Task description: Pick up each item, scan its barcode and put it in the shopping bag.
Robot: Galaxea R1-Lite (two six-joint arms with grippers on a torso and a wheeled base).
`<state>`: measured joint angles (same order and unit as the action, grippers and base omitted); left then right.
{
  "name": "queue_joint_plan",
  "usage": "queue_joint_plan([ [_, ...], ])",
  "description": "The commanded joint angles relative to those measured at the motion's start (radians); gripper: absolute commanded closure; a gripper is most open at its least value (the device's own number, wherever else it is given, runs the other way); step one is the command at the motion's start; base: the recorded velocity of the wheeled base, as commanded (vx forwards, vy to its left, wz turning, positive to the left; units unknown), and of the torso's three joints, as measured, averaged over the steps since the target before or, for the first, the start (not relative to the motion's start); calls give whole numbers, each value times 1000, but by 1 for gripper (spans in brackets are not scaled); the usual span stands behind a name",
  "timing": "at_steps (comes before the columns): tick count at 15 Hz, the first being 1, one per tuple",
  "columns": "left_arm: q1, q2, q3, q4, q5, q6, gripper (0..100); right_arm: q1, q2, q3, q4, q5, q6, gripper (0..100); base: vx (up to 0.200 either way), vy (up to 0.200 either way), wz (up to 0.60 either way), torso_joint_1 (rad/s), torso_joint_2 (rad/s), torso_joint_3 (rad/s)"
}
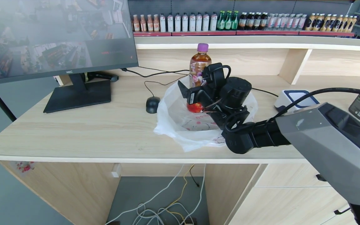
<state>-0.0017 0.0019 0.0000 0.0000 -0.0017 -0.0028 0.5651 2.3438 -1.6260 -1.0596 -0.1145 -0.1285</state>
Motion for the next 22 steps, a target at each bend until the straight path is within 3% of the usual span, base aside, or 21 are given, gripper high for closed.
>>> queue_joint_plan([
  [1,0,0,0,0,0,0,0,2,3,3,-14,-1,0,0,0,0,0,0,0,0],
  [11,0,0,0,0,0,0,0,4,-46,63,-91,-1,0,0,0,0,0,0,0,0],
  [16,0,0,0,0,0,0,0,19,-173,273,-172,-1,0,0,0,0,0,0,0,0],
  [22,0,0,0,0,0,0,0,24,-347,756,-477,1,20,0,0,0,0,0,0,0],
])
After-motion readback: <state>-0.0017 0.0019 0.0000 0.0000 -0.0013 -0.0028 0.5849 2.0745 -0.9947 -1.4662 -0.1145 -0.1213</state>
